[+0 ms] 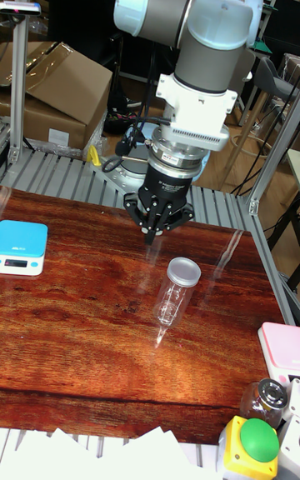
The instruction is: Place the block on the scale
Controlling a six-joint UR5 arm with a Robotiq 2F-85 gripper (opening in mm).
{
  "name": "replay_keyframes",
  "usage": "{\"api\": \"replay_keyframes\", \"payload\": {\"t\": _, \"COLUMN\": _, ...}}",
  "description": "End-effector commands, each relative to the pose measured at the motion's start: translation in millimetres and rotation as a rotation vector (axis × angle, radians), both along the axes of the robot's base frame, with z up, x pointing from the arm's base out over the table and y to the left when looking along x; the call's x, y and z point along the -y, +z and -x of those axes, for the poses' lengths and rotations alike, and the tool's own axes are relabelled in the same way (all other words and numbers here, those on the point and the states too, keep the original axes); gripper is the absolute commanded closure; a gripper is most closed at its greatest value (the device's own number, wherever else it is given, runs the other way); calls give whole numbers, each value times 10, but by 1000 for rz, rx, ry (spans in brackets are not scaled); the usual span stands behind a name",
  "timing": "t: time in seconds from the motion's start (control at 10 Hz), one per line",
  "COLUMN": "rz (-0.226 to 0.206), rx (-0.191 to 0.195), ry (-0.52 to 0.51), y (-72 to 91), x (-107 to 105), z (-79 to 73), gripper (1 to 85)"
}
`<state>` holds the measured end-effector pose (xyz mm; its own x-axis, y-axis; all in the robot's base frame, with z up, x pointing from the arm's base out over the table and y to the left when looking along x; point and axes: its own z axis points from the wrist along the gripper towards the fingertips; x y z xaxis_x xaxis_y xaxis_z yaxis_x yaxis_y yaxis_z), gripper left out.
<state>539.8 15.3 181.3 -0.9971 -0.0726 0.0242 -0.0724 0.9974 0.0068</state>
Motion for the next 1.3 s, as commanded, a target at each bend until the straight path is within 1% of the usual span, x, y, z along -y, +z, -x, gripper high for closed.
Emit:
{"api": "replay_keyframes", "payload": {"t": 0.0, "rz": -61, "rx": -5, "ry": 16, "y": 18, "x": -151, "z": 14, "gripper": 780}}
{"api": "replay_keyframes", "payload": {"t": 0.1, "rz": -68, "rx": -10, "ry": 11, "y": 20, "x": -171, "z": 26, "gripper": 720}}
{"api": "replay_keyframes", "payload": {"t": 0.2, "rz": -93, "rx": -20, "ry": 29, "y": 56, "x": -346, "z": 49, "gripper": 590}}
{"api": "replay_keyframes", "payload": {"t": 0.3, "rz": -85, "rx": -28, "ry": 43, "y": 65, "x": -495, "z": 67, "gripper": 503}}
{"api": "replay_keyframes", "payload": {"t": 0.4, "rz": -83, "rx": -27, "ry": 32, "y": 26, "x": -673, "z": 66, "gripper": 473}}
{"api": "replay_keyframes", "payload": {"t": 0.5, "rz": -82, "rx": -28, "ry": 59, "y": -11, "x": -763, "z": 78, "gripper": 393}}
{"api": "replay_keyframes", "payload": {"t": 0.6, "rz": -98, "rx": -31, "ry": 95, "y": -22, "x": -820, "z": 84, "gripper": 303}}
{"api": "replay_keyframes", "payload": {"t": 0.7, "rz": -101, "rx": -40, "ry": 129, "y": -16, "x": -831, "z": 106, "gripper": 223}}
{"api": "replay_keyframes", "payload": {"t": 0.8, "rz": -105, "rx": -41, "ry": 136, "y": -28, "x": -840, "z": 102, "gripper": 197}}
{"api": "replay_keyframes", "payload": {"t": 0.9, "rz": -110, "rx": -33, "ry": 128, "y": -40, "x": -855, "z": 77, "gripper": 197}}
{"api": "replay_keyframes", "payload": {"t": 1.0, "rz": -107, "rx": -32, "ry": 121, "y": -41, "x": -847, "z": 74, "gripper": 220}}
{"api": "replay_keyframes", "payload": {"t": 1.2, "rz": -102, "rx": -29, "ry": 133, "y": -50, "x": -834, "z": 63, "gripper": 223}}
